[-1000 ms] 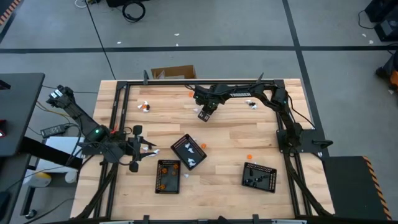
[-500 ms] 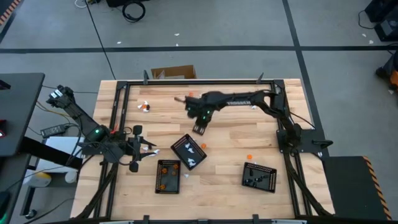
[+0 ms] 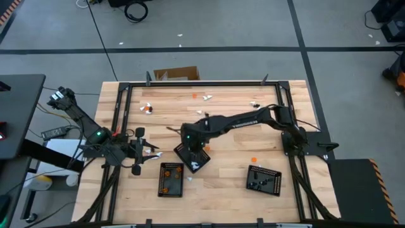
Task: Sort Halloween decoration
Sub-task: Put the white ghost toy into the middle black basket, then put the orange pumpkin toy into the left black basket
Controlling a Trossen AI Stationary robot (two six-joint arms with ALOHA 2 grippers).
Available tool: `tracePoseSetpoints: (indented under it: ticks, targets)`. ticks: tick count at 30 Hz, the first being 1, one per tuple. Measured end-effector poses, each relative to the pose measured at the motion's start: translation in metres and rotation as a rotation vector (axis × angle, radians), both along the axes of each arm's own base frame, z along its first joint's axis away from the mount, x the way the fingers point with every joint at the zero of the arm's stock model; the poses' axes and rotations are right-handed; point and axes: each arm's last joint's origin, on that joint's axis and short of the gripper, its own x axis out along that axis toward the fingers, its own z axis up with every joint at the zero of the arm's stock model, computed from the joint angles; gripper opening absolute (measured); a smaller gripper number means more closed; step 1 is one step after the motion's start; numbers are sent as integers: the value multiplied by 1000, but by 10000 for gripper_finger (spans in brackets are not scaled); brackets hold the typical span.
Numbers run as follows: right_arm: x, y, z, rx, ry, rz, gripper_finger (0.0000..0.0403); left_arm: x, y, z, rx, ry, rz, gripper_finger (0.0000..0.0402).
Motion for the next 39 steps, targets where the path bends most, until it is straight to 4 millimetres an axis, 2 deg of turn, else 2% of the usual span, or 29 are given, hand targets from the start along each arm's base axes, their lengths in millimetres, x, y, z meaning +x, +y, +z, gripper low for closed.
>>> tracePoseSetpoints:
  ticks: [5,10,15,18,23,27,31,37,39]
  targets:
    - [-1,10,0,-4,0,21,133,0,0,0,-4,-1,2,155]
    - [-4,10,-1,36,47,8,168,0,0,0,-5,-1,3,155]
    - [-32,0,-3,-44,321,-80,172,0,0,0,-14,-1,7,155]
    - [-37,-1,1,-115,345,-92,171,0,0,0,-14,-1,6,155]
    - [-44,9,12,-161,340,-72,170,0,0,0,-13,-1,6,155]
    - [-66,17,23,-193,403,-155,170,0,0,0,-11,-1,5,155]
    - [-99,28,24,-168,413,-256,170,0,0,0,-10,-1,5,155]
    - [-143,28,5,-88,279,-351,167,0,0,0,1,0,0,155]
    - [-157,27,-3,-51,285,-385,167,0,0,0,-5,-1,2,155]
